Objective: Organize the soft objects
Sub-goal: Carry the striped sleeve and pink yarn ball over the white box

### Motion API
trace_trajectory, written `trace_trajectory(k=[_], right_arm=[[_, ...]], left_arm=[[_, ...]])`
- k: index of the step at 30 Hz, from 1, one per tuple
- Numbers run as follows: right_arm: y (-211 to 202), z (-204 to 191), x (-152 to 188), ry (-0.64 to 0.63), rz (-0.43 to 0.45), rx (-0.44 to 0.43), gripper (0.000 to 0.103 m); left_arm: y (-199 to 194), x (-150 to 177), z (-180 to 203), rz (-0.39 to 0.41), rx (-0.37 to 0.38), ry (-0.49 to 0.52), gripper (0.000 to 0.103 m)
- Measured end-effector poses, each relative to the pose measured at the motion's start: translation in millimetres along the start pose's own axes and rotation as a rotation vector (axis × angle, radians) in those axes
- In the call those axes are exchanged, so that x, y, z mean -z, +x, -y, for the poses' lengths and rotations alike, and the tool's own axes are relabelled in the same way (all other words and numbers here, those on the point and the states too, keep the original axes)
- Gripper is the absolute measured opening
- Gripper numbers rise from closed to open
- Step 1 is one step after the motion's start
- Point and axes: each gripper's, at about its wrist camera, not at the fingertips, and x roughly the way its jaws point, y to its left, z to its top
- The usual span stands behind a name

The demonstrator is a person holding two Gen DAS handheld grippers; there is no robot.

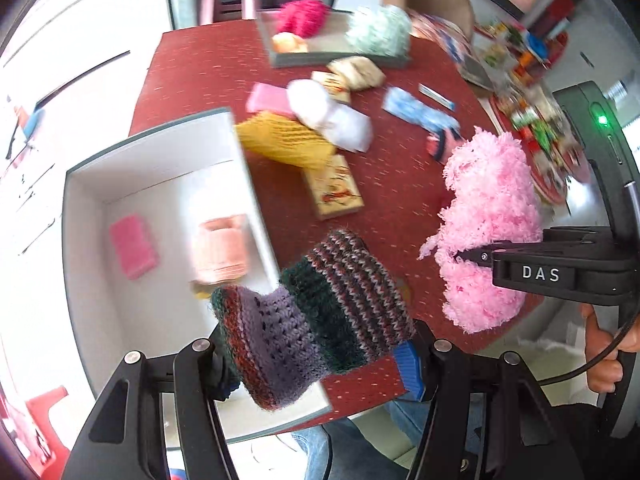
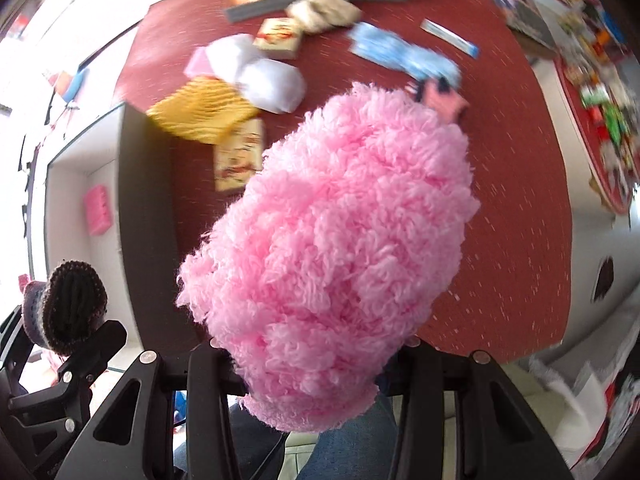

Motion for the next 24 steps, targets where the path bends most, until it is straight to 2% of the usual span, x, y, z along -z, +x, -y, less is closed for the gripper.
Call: trace_trajectory(k=[11, 24], right_arm=[[-16.6, -80.1, -13.1, -0.192, 0.022, -0.011, 0.047], [-22.0, -151.1, -13.8, -0.327, 0.015, -0.078, 0.047]], left_arm=[[-15.8, 20.1, -65.9, 0.032, -0.057, -0.183, 0.062], [-24.5, 41.7, -121.4, 0.031, -0.117, -0.339, 0.062]])
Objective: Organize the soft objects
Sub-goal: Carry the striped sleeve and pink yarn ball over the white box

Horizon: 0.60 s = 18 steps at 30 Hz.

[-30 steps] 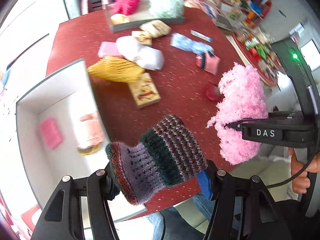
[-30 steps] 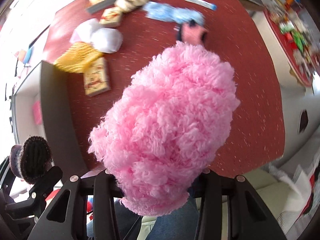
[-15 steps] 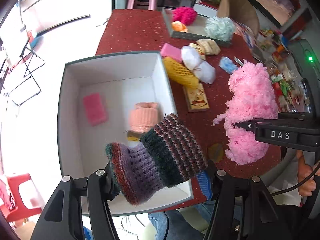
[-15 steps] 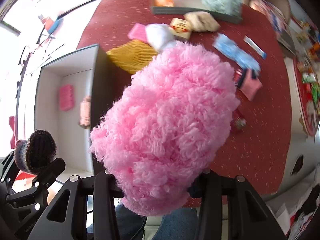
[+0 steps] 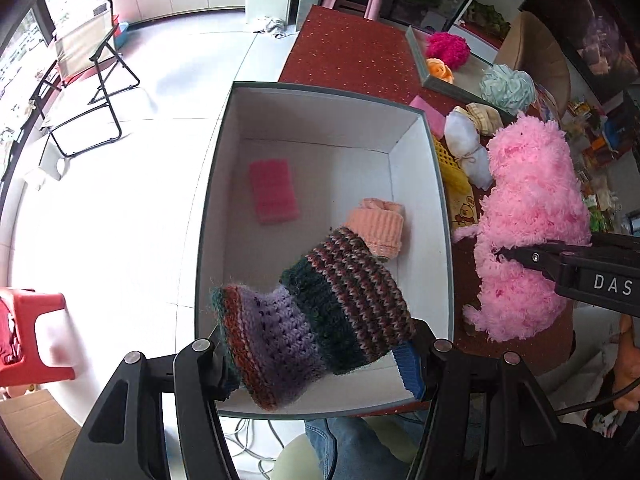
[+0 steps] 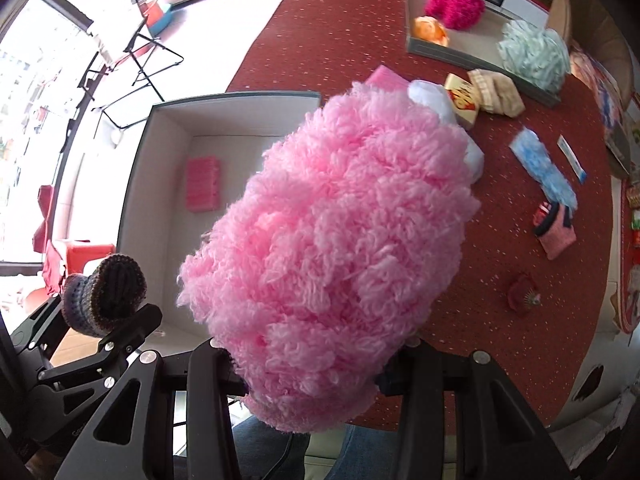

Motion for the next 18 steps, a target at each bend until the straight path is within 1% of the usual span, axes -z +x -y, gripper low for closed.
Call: trace_trajectory(k=[3, 7, 13, 18], right_arm=[[0.0, -14.0, -3.3, -0.026, 0.003, -0.010, 0.047], [1.1, -30.5, -8.1, -0.041, 0.003, -0.040, 0.047], [5.7, -44.5, -15.7, -0.045, 0.003, -0.080, 0.047], [12.1, -46.8, -20.4, -0.051, -0.001, -0.073, 0.046]], left_arm=[[-0.9, -0.1, -13.6, 0.001, -0.009, -0.026, 0.062], [-2.9, -1.8, -22.4, 0.005, -0.025, -0.032, 0.062], [-0.9, -10.1, -21.8, 0.009, -0.032, -0.026, 0.062], [4.3, -14.1, -17.5, 0.004, -0.036, -0.002, 0.062]])
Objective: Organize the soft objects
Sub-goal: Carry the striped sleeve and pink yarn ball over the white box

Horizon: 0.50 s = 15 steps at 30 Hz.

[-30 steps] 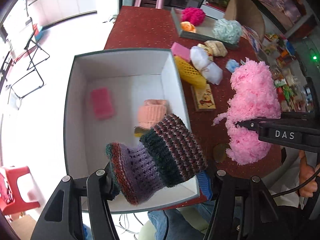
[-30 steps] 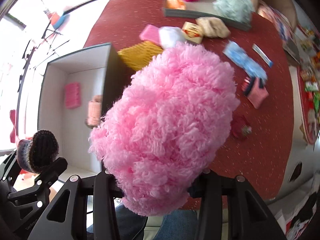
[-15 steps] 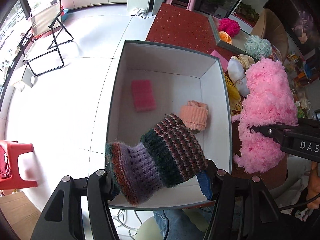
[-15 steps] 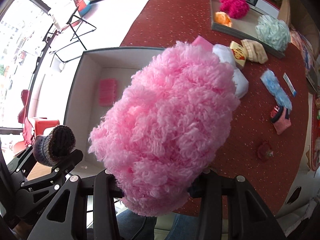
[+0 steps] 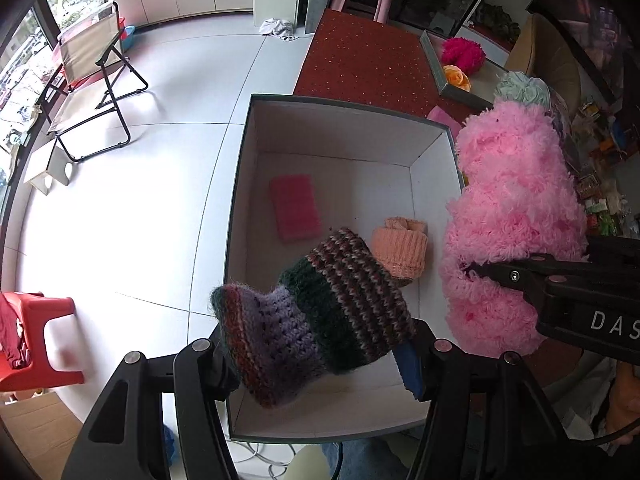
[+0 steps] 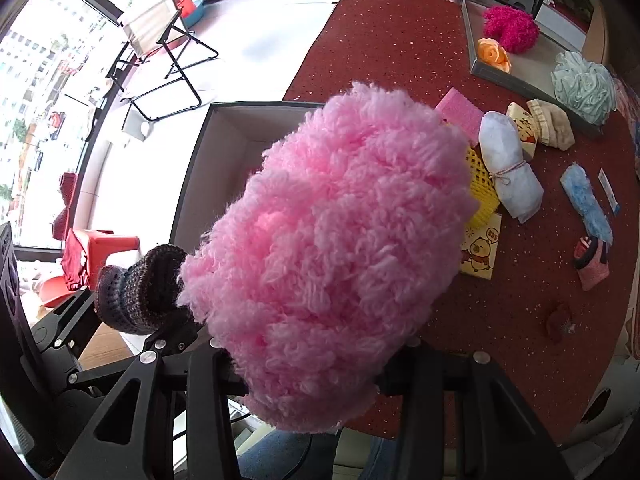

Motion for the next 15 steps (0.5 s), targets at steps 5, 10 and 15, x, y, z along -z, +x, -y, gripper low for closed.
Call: trace_trajectory(k=[5, 10, 15], right_arm=[[5.0, 0.9, -7.0, -0.009, -0.002, 0.023, 0.047], [7.2, 1.4, -16.4, -0.012, 0.011, 0.037, 0.047], [9.3, 0.4, -26.6, -0.004, 0.021, 0.028, 0.047]], left_arm=[[12.3, -3.9, 3.2, -0.027, -0.009, 0.018, 0.062], [21.9, -8.3, 6.4, -0.042, -0.018, 0.027, 0.062], [28.9, -12.4, 5.6, -0.048, -0.035, 0.024, 0.062]])
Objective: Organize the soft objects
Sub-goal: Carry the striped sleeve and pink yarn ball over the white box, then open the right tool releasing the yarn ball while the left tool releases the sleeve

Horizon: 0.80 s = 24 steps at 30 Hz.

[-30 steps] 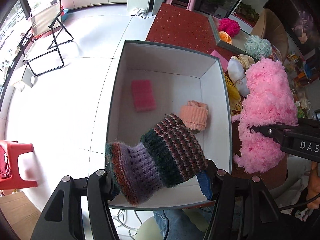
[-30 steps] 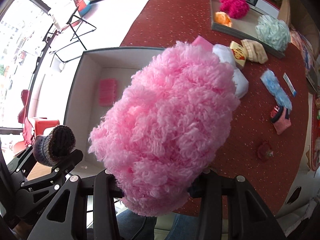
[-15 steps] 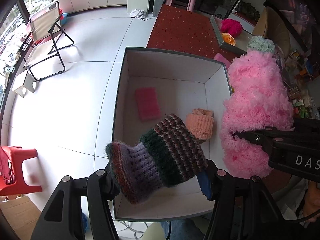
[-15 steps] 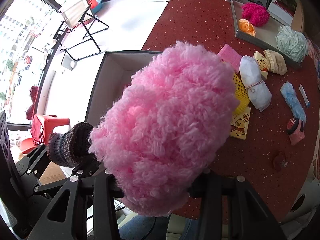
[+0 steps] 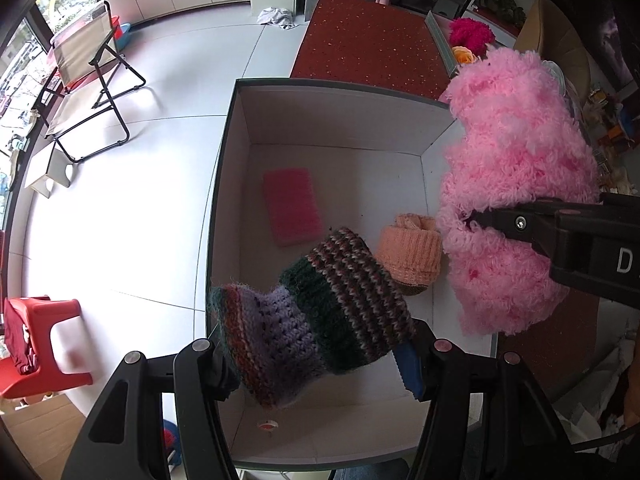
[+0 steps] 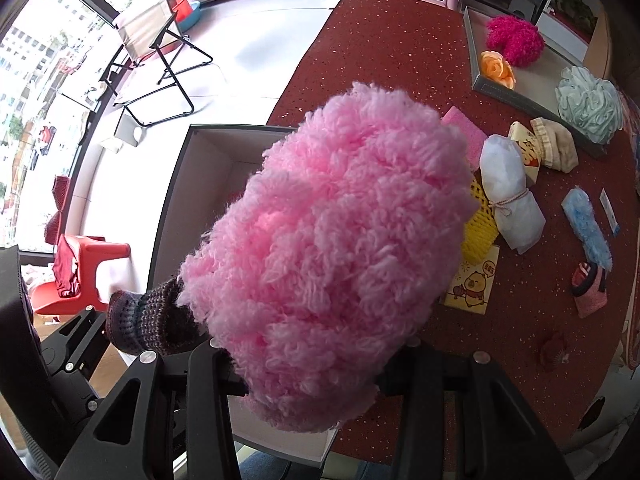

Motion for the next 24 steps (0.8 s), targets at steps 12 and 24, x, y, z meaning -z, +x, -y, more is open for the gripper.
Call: trace_trajectory(k=[12, 24], right_arm=[[23.9, -22.0, -22.8, -0.081, -0.024, -0.007, 0.048], [52.3, -26.7, -30.2, -0.085, -0.097, 0.000, 0.048]], left_arm=[[16.3, 2.1, -0.5, -0.040, -0.012, 0.004, 0.062], [31.2, -2.1, -9.3, -0.076, -0.011, -0.015, 0.062]])
